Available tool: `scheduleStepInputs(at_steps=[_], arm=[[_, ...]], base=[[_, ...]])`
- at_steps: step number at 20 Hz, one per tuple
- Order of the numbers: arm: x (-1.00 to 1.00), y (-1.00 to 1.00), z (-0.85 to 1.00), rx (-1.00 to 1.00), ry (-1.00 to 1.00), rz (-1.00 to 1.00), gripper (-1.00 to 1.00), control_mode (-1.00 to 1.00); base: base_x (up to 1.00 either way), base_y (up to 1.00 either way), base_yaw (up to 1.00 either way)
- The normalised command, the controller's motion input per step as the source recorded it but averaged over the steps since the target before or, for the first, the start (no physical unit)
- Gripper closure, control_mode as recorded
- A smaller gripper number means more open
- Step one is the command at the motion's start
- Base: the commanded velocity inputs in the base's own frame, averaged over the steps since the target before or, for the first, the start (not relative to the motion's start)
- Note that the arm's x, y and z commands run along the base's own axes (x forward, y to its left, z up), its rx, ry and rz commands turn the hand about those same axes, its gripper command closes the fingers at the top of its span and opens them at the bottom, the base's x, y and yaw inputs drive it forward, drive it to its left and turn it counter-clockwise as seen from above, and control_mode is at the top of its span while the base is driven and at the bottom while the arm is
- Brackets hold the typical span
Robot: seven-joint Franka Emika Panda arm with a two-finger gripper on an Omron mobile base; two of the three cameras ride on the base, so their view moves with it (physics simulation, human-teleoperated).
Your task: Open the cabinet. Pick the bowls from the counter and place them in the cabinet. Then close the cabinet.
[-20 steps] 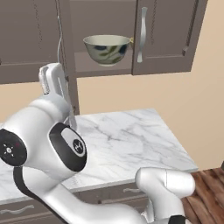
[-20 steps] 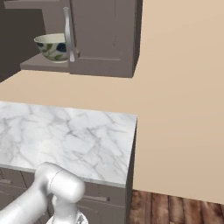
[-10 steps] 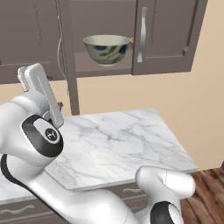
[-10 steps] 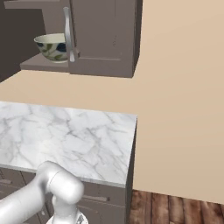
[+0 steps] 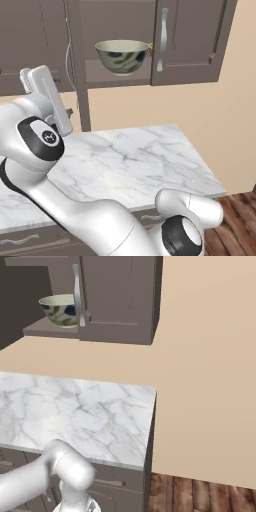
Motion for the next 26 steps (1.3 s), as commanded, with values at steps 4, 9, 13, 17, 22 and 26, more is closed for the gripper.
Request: scheduleStepInputs(at_steps=[4,9,13,17,22,26], arm=[[0.03,-0.06,-0.01,0.02,-0.05,-0.1,-1.0,-1.0],[-0.01,-0.18,0.0,0.03,-0.1,-0.11,-1.0,-1.0],[0.0,-0.2,0.0,0.02,-0.11,-0.11,-1.0,-1.0],[0.0,-0.23,0.0,0.01,-0.1,-0.11,-1.0,-1.0],[0.06,-0.32,0.0,0.02,-0.09,-0.11,-1.0,-1.0],[0.36,-0.41,0.0,0.03,-0.05,-0.11,-1.0,-1.0]], base=[[0.0,0.0,0.0],[0.0,0.0,0.0],[0.0,0.0,0.0],[0.0,0.0,0.0],[0.0,0.0,0.0],[0.0,0.0,0.0]])
